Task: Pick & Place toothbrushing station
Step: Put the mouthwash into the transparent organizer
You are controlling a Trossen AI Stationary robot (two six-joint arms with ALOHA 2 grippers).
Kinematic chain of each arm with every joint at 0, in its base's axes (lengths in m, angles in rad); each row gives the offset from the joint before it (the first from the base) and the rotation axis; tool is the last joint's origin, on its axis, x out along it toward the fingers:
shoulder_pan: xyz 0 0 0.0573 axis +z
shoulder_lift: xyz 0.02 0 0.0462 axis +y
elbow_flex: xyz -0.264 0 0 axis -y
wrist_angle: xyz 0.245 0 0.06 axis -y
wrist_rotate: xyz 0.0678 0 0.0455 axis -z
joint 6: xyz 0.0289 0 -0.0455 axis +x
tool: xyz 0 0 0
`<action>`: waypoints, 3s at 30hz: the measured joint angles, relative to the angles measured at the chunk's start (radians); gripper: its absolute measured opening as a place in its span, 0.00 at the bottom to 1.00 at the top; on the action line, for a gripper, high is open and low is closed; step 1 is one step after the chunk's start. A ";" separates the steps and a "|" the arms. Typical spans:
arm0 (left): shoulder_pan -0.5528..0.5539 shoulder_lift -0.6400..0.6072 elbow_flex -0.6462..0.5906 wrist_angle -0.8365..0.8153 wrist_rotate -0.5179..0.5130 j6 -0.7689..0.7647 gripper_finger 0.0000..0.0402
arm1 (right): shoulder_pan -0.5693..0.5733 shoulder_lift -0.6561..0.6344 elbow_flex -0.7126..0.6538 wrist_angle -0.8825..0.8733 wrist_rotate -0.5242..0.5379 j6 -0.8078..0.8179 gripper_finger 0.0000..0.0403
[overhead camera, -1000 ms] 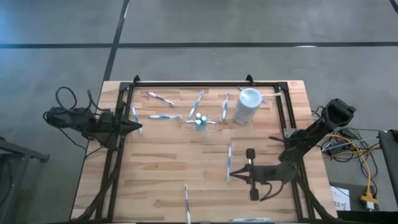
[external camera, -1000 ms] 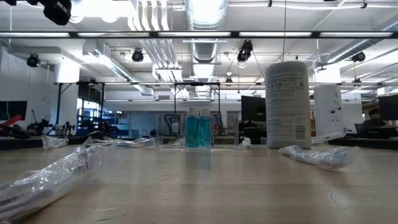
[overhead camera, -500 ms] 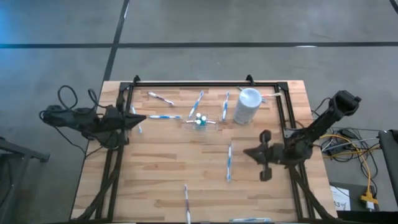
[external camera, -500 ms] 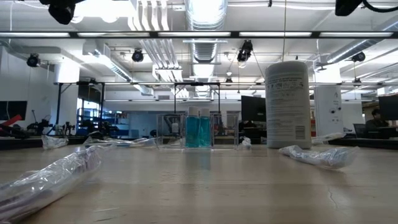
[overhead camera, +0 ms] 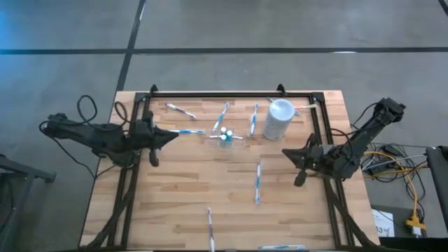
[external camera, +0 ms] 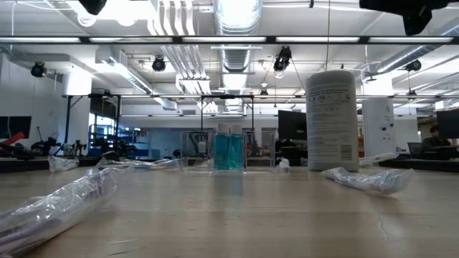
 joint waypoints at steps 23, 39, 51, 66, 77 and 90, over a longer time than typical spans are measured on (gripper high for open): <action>0.004 0.114 0.077 0.033 0.003 -0.015 0.02 | 0.086 -0.032 -0.049 -0.220 -0.041 -0.031 0.02; 0.004 0.108 0.076 -0.012 0.006 0.014 0.02 | 0.087 -0.064 -0.055 -0.194 -0.253 -0.018 0.02; 0.003 0.056 0.076 -0.071 0.037 0.116 0.03 | 0.087 -0.026 -0.116 0.146 -0.316 -0.197 0.02; 0.003 0.011 0.076 -0.085 0.037 0.169 0.03 | 0.087 -0.028 -0.106 0.206 -0.406 -0.214 0.02; 0.003 -0.003 0.088 -0.097 0.070 0.202 0.01 | 0.087 -0.029 -0.106 0.206 -0.410 -0.196 0.02; 0.003 -0.006 0.146 -0.106 0.196 0.301 0.01 | 0.087 -0.066 -0.052 0.098 -0.487 -0.187 0.02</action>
